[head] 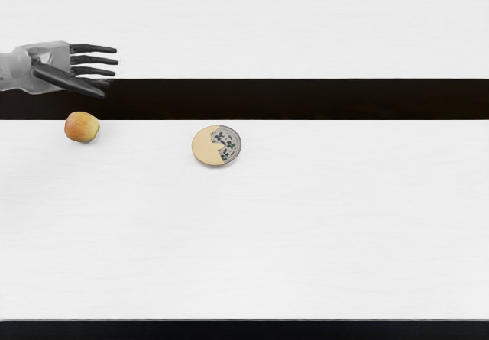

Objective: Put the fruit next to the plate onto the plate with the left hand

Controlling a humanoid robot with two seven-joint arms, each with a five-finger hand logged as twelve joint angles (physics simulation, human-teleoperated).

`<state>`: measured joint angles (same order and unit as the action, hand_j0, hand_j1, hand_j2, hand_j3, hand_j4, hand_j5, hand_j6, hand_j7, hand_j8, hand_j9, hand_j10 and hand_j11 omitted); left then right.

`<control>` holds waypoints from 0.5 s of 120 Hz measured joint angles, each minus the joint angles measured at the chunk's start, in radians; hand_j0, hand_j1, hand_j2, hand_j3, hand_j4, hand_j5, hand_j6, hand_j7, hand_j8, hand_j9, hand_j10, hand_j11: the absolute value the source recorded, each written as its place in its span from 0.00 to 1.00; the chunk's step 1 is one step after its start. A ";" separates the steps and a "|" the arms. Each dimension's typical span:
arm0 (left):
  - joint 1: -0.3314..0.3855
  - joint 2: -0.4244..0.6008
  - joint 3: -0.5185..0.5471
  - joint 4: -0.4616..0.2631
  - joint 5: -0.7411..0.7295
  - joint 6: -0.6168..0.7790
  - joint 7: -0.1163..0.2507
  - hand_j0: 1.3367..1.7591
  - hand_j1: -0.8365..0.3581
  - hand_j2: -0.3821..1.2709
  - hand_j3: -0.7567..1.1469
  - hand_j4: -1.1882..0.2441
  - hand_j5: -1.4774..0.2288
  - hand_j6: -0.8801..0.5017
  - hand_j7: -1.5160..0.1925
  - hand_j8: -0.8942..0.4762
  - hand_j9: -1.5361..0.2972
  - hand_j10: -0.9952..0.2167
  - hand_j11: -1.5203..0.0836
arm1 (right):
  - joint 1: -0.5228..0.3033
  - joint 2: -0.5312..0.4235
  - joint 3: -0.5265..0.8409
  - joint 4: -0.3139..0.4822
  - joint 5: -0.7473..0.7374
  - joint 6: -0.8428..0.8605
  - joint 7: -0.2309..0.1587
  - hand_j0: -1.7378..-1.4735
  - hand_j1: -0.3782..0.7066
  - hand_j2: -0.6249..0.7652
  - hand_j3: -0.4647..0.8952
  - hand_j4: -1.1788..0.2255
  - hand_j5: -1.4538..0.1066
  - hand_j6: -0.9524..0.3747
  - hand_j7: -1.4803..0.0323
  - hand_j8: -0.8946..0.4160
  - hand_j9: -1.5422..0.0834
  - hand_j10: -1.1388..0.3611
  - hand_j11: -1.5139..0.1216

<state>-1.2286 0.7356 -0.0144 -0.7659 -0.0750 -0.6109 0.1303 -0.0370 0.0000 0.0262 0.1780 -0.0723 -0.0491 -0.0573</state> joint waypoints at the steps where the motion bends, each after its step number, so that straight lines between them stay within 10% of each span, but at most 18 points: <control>1: 0.000 0.000 0.000 0.000 0.000 0.000 0.000 0.76 0.75 0.26 0.40 0.66 0.68 0.46 0.70 0.47 0.66 0.62 0.75 | 0.000 0.000 0.000 0.000 0.000 0.000 0.000 0.30 0.06 0.45 0.34 0.82 0.91 0.70 0.96 0.66 0.93 0.74 0.90; 27: -0.102 0.004 0.000 0.002 0.053 0.000 0.063 0.76 0.75 0.26 0.40 0.66 0.68 0.46 0.70 0.47 0.66 0.62 0.75 | -0.005 0.000 -0.004 0.001 -0.001 0.000 -0.003 0.30 0.06 0.45 0.34 0.82 0.91 0.70 0.96 0.66 0.93 0.74 0.91; 60: -0.263 -0.064 0.009 -0.008 0.567 0.000 0.095 0.76 0.75 0.26 0.40 0.66 0.68 0.46 0.70 0.47 0.66 0.62 0.75 | -0.007 0.000 -0.005 0.001 -0.001 0.000 -0.004 0.30 0.06 0.45 0.34 0.82 0.91 0.70 0.96 0.66 0.93 0.74 0.91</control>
<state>-1.4911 0.6717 -0.0055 -0.7742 0.4915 -0.6110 0.2257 -0.0444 0.0000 0.0215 0.1794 -0.0736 -0.0491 -0.0613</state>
